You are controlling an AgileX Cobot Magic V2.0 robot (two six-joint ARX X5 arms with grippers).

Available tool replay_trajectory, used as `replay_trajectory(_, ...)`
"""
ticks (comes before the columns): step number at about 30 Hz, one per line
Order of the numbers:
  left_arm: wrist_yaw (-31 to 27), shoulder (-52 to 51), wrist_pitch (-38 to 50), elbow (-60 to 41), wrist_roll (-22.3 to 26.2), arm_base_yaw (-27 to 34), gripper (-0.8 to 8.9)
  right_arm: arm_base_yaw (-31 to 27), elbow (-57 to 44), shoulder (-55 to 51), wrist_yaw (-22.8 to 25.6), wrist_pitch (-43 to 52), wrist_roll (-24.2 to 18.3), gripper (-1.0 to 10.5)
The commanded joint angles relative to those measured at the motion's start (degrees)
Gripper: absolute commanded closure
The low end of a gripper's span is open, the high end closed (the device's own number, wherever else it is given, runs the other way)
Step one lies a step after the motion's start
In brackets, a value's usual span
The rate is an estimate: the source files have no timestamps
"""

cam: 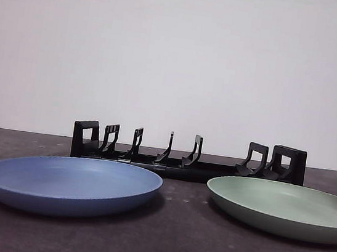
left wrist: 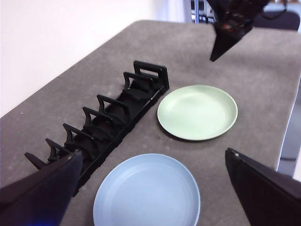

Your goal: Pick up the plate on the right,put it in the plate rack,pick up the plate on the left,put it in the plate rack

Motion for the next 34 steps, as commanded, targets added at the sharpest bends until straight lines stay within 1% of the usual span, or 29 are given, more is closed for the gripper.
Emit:
replay_trajectory(1,-3.0,1.0,0.3,0.1,3.7,-2.4,1.49,0.0,0.0,5.2,1.7,0.6,0.1,4.5)
replay_trajectory(3,-5.8,2.0,0.3,0.1,4.8,-4.1,1.49,0.0,0.0,8.5,3.0,1.3,-0.3,4.5)
replay_trajectory(8,-10.5,4.7,0.8,0.1,6.5,-7.5,1.49,0.0,0.0,13.6,4.1,3.8,-0.2,4.5)
replay_trajectory(12,-11.5,7.4,2.1,0.1,6.6,-9.6,1.49,0.0,0.0,16.8,5.0,5.0,-0.4,5.1)
replay_trajectory(19,-11.5,11.1,6.0,0.1,6.6,-11.8,1.49,0.1,0.0,21.0,5.1,6.1,-0.4,5.1)
replay_trajectory(21,-11.5,11.8,6.7,0.1,6.6,-12.2,1.49,0.5,0.0,21.6,5.8,6.4,-0.4,5.2)
replay_trajectory(22,-11.5,12.0,6.8,0.1,6.7,-12.3,1.49,0.6,0.0,21.7,6.2,6.5,-0.4,5.5)
replay_trajectory(24,-11.6,12.4,7.0,0.1,7.2,-12.4,1.49,1.0,0.0,21.8,7.0,7.1,-0.5,6.7)
replay_trajectory(27,-11.9,12.9,7.1,0.1,7.7,-12.4,1.49,1.2,0.0,21.8,6.7,7.7,-0.6,7.7)
replay_trajectory(29,-12.9,13.0,7.1,0.1,7.7,-12.8,1.49,1.6,-0.1,21.8,6.8,7.8,-0.6,7.7)
replay_trajectory(34,-12.9,13.1,7.2,0.1,7.7,-13.4,1.49,1.9,-0.1,23.1,6.7,7.8,-0.6,7.7)
